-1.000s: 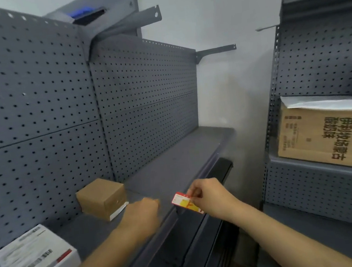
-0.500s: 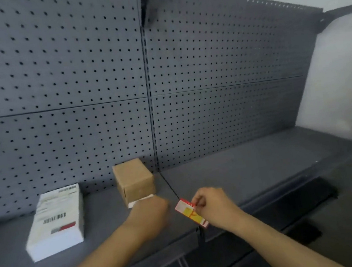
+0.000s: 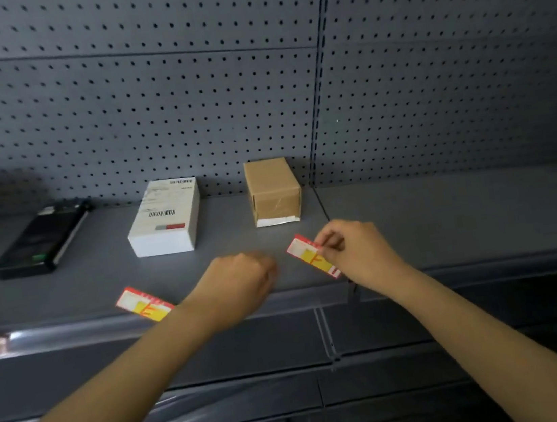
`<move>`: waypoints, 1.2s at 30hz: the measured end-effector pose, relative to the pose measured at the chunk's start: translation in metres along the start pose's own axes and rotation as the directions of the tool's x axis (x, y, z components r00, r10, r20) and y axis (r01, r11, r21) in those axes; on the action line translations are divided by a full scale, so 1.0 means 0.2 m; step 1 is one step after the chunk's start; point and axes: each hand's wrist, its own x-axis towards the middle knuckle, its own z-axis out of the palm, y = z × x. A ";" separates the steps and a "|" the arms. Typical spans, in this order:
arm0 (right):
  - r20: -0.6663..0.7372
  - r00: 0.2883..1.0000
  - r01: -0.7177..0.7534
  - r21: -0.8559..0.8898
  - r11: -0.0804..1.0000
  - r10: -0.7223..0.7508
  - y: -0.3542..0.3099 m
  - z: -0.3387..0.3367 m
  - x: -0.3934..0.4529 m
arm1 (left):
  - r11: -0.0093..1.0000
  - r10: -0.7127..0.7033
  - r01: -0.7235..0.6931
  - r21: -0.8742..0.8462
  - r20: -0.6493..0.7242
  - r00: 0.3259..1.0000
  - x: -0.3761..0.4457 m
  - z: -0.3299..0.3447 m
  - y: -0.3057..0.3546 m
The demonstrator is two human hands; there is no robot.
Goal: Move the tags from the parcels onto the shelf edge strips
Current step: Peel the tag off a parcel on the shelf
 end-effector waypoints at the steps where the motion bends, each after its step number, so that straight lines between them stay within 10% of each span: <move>1: -0.002 1.000 0.015 0.018 1.000 -0.015 -0.01 0.00 0.00 | 1.000 0.017 -0.017 0.001 -0.007 1.000 -0.02 0.02 0.00; 8: 0.055 0.997 0.042 0.139 0.989 -0.050 -0.02 0.12 -0.06 | 0.979 0.191 -0.172 0.111 -0.187 0.964 -0.05 0.06 0.07; 19: -0.065 0.995 0.086 0.212 0.974 -0.074 0.03 0.09 -0.05 | 0.944 0.086 -0.058 0.324 -0.073 0.994 -0.08 0.15 0.21; 36: -0.112 0.981 0.178 0.221 0.959 -0.157 0.11 0.14 -0.11 | 0.987 -0.124 0.135 0.092 -0.116 0.986 -0.11 0.26 0.28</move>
